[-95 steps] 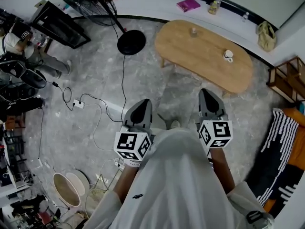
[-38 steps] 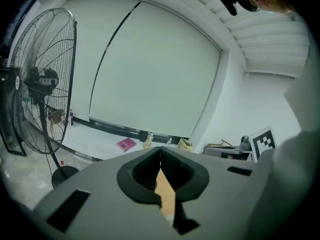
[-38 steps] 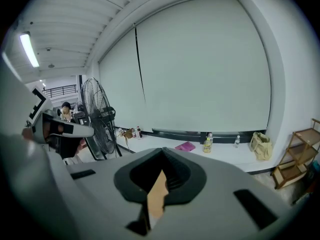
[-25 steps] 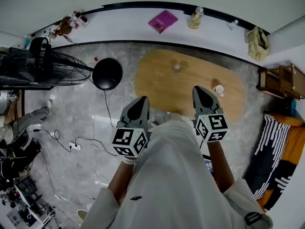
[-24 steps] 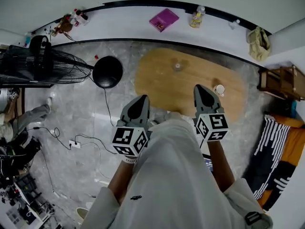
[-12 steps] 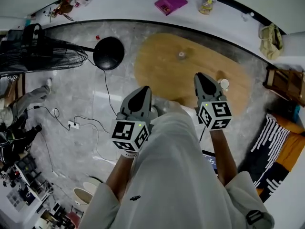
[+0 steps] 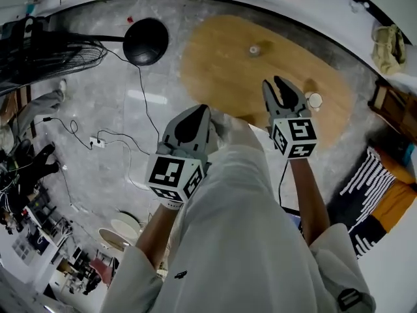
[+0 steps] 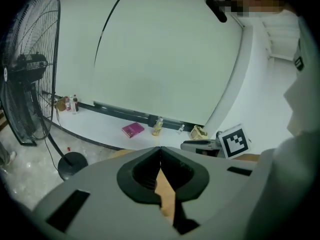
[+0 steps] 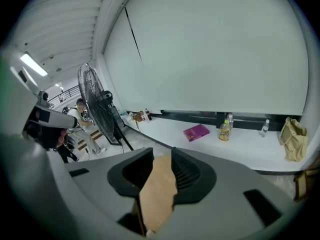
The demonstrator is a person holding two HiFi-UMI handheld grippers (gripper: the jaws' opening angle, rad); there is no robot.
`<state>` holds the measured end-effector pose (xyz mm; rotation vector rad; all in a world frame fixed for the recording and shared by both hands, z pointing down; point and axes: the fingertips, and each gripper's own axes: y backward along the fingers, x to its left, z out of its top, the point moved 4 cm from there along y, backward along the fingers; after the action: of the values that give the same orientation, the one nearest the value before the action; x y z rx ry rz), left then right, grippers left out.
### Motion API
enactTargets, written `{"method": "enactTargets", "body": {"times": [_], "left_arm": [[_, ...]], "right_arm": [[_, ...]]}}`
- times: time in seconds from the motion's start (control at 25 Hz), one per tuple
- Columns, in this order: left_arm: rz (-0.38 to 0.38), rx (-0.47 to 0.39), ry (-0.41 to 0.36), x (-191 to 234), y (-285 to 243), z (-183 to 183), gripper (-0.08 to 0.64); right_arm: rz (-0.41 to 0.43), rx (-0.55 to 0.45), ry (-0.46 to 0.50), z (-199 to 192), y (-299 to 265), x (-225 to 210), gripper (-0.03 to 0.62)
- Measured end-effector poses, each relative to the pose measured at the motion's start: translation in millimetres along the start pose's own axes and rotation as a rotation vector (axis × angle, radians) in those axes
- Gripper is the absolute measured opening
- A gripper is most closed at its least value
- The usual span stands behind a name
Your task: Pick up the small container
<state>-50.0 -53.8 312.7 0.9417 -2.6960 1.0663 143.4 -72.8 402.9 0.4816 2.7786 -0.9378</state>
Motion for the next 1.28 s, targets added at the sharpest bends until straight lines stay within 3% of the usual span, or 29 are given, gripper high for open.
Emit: {"method": "enactTargets", "body": {"times": [0.44,1.28], "left_arm": [[-0.002,0.071,0.044,21,-40,-17,0.020],[-0.005,0.167,0.105,40,-106,-66,0.020]], "right_arm": [[0.027,0.082,0.080,-27,-56,-20,0.146],[0.050,0.156,0.116,-96,-144,-62,0.235]]}}
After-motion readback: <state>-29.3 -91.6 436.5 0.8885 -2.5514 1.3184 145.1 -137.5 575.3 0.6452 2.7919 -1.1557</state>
